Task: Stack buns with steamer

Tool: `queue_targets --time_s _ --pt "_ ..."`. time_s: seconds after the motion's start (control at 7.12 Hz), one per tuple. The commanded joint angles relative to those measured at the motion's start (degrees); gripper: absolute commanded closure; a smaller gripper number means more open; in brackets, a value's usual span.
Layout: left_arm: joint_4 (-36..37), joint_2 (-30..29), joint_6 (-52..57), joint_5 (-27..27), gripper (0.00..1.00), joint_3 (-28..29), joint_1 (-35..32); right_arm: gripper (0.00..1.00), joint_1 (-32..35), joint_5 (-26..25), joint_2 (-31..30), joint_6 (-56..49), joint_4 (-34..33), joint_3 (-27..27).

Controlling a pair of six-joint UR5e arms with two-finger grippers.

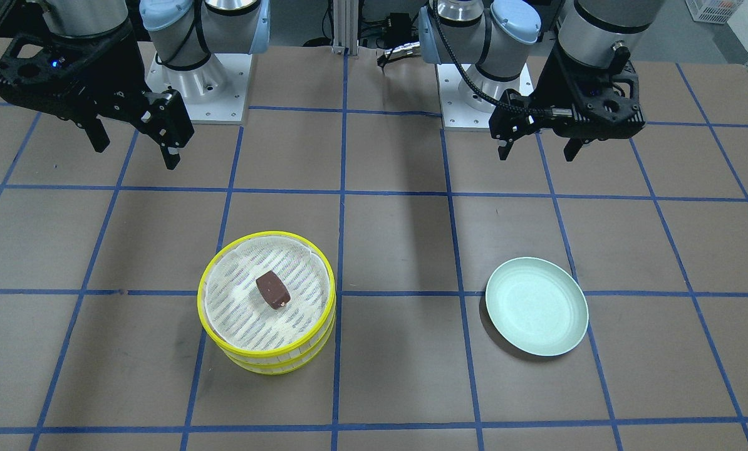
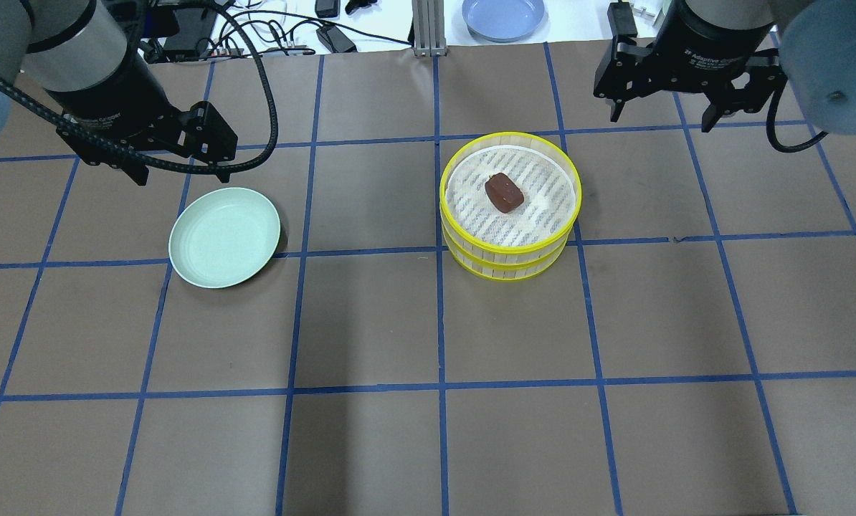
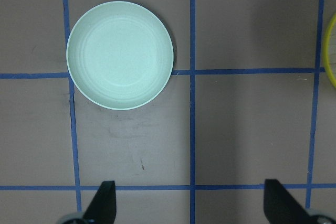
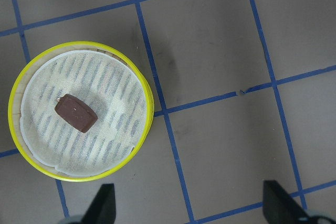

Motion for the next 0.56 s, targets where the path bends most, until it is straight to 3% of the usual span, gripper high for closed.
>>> queue_targets --time_s 0.0,0.42 --pt "-0.3 0.0 0.1 -0.1 0.0 -0.1 0.0 0.0 0.0 0.0 0.0 -0.1 0.0 0.1" --pt "-0.7 0.4 0.1 -0.6 0.0 -0.1 -0.1 0.0 0.0 0.0 0.1 -0.3 -0.1 0.1"
